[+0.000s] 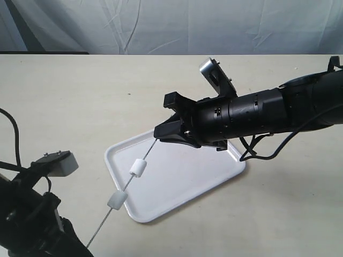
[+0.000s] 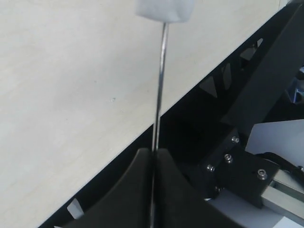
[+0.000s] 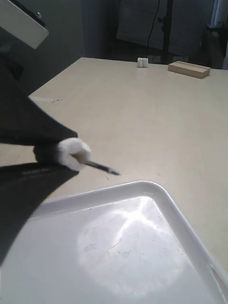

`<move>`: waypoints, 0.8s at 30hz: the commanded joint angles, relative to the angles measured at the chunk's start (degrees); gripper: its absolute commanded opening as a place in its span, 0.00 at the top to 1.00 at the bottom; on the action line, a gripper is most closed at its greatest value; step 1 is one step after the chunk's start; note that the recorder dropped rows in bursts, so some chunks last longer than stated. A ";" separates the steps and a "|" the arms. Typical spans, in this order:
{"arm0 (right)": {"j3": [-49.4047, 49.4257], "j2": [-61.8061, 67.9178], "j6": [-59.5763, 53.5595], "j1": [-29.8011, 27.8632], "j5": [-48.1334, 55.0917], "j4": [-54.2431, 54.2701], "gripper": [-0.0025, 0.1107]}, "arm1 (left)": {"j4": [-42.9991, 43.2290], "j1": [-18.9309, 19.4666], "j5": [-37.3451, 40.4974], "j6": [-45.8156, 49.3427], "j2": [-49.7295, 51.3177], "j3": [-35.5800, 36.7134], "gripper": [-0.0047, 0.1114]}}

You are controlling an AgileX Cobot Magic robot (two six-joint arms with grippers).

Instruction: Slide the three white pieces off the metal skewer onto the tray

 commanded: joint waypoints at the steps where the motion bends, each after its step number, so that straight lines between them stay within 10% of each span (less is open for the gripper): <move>1: -0.23 -0.44 -0.72 -0.43 -1.48 0.59 0.91 | 0.97 -0.27 0.12 -0.88 -0.47 0.24 0.96; 24: -0.23 -4.06 -1.26 -0.43 -4.70 0.59 0.90 | 2.36 -0.27 4.59 -3.61 -0.47 0.24 0.96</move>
